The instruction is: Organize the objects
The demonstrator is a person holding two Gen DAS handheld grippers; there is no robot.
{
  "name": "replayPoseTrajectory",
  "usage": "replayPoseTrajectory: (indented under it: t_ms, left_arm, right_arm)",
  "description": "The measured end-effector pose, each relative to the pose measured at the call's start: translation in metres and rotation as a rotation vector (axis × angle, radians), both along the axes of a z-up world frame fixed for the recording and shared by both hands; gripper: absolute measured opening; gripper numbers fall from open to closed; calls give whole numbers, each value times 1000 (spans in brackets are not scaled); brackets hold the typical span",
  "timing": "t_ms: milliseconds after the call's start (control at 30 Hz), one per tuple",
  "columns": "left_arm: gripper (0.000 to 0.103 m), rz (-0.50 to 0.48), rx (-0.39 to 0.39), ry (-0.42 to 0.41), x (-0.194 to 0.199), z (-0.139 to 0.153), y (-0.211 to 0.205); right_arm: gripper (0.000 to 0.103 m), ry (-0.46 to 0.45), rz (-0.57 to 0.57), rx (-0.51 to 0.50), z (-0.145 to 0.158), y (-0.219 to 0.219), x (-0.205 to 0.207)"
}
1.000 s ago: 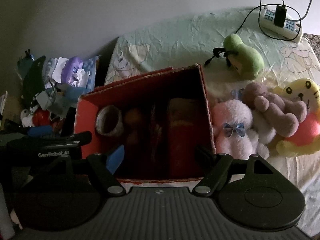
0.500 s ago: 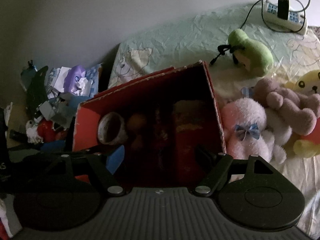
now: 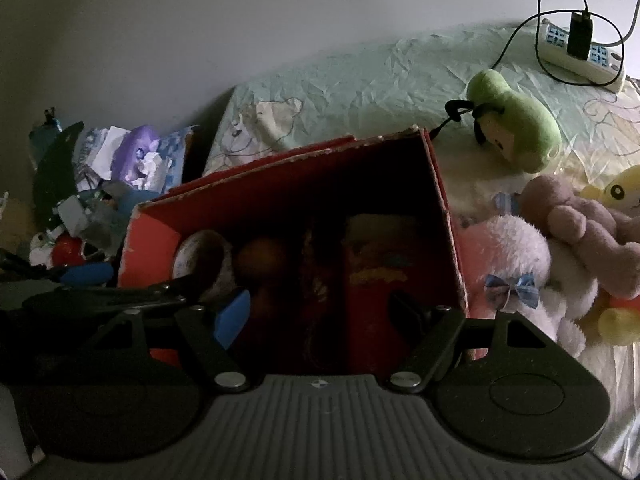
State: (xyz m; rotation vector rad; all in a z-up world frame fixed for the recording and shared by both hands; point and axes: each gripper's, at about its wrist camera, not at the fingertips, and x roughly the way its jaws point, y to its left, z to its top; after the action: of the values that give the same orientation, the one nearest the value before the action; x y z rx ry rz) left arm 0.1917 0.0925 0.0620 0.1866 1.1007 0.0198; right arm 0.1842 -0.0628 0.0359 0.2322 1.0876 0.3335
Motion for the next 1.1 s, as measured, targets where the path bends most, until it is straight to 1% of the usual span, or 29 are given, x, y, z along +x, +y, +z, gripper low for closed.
replayPoseTrajectory:
  t_ms: [300, 400, 467, 567, 767, 1100]
  left_arm:
    - [100, 8, -15, 42, 6, -19, -3]
    - [100, 1, -7, 63, 7, -27, -8]
    - [100, 0, -6, 76, 9, -32, -10]
    - [100, 9, -13, 89, 10, -38, -12]
    - [100, 9, 11, 84, 11, -46, -17]
    - [100, 18, -15, 80, 5, -49, -14]
  right_arm:
    - [78, -19, -1, -13, -12, -1, 4]
    - [78, -9, 2, -8, -19, -2, 7]
    - [77, 10, -1, 0, -24, -3, 10]
    - [75, -7, 1, 3, -24, -3, 10]
    - [74, -44, 6, -1, -26, -4, 7]
    - [75, -72, 12, -24, -27, -2, 5]
